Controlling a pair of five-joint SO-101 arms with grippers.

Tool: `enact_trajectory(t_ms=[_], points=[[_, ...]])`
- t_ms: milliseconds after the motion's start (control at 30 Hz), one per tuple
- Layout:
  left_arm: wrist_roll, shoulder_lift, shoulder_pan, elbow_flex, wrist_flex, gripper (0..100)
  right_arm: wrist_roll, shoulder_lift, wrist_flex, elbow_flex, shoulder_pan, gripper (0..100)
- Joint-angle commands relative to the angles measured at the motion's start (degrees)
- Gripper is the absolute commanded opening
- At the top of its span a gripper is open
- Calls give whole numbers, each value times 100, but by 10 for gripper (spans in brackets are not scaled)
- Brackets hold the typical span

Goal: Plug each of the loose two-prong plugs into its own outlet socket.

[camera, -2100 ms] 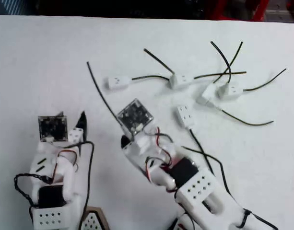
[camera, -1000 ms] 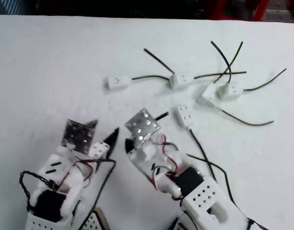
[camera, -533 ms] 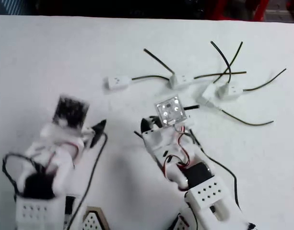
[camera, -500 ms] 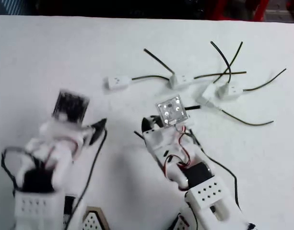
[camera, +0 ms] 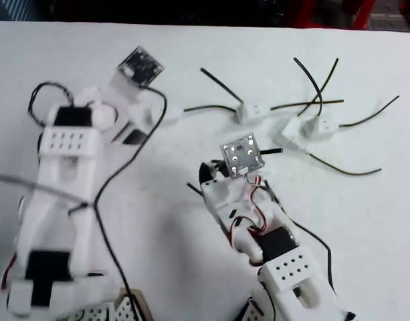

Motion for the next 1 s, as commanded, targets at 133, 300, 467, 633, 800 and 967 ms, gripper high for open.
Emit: enact_trajectory(t_ms=[133,300,467,633,800,967], points=[[-273,1657,356,-1609,-44,336,-62,-119,-119,-62,48,16],[-255,2431,470,-2259,-44,336,-62,-119,-92,-53,31,17],[-246,3266,453,-2989,-193,336,-62,-119,-84,-53,22,17],[-255,4136,426,-3692,-290,336,-62,-119,-84,-53,13,17],[-264,4910,426,-4290,-281,335,-62,-119,-84,-35,13,17],[-264,5262,418,-4563,-281,282,-53,-119,-119,9,13,17]])
